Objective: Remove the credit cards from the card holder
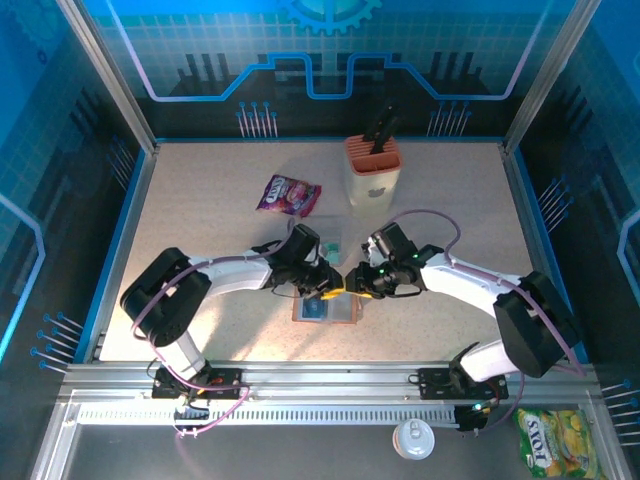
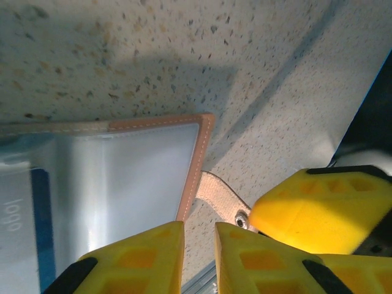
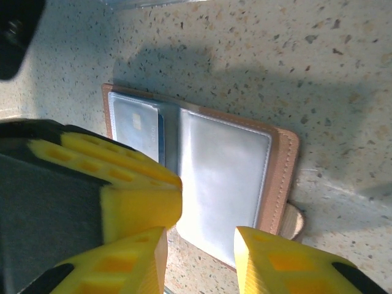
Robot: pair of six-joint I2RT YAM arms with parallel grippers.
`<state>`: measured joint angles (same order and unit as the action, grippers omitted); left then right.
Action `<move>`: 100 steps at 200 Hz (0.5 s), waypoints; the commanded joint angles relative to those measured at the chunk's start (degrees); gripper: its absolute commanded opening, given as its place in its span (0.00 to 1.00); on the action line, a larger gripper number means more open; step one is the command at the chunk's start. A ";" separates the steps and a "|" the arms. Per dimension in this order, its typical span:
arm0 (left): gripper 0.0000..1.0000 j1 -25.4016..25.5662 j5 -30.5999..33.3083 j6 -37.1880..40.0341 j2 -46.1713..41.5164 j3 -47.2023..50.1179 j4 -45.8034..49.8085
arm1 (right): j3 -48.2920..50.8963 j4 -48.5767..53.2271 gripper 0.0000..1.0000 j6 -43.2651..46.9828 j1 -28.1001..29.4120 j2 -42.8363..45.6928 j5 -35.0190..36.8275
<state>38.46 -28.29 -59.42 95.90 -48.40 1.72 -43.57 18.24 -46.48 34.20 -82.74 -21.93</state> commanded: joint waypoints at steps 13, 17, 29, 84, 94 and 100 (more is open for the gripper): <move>0.21 -2.82 1.09 3.23 -5.25 2.62 3.61 | -3.13 -0.49 0.35 -0.97 2.90 -3.17 -1.36; 0.21 -3.20 1.24 3.43 -5.69 2.92 4.02 | -3.45 -0.53 0.35 -1.03 3.33 -3.53 -1.28; 0.21 -4.25 1.60 4.27 -7.02 3.87 4.84 | -4.50 -0.74 0.35 -1.31 4.34 -4.82 -1.19; 0.20 -8.59 2.22 6.65 -10.85 9.38 6.82 | -9.11 -1.89 0.35 -2.57 9.06 -11.23 -2.23; 0.20 -9.04 2.37 6.88 -11.13 10.31 6.95 | -9.79 -1.85 0.35 -2.69 9.59 -11.99 -2.23; 0.20 -9.30 2.47 7.03 -11.32 10.81 6.90 | -10.11 -1.76 0.35 -2.74 9.93 -12.30 -2.17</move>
<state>30.20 -26.61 -54.85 86.30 -39.90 6.15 -51.20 16.64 -48.16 42.61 -93.49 -23.05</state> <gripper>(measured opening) 0.202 0.348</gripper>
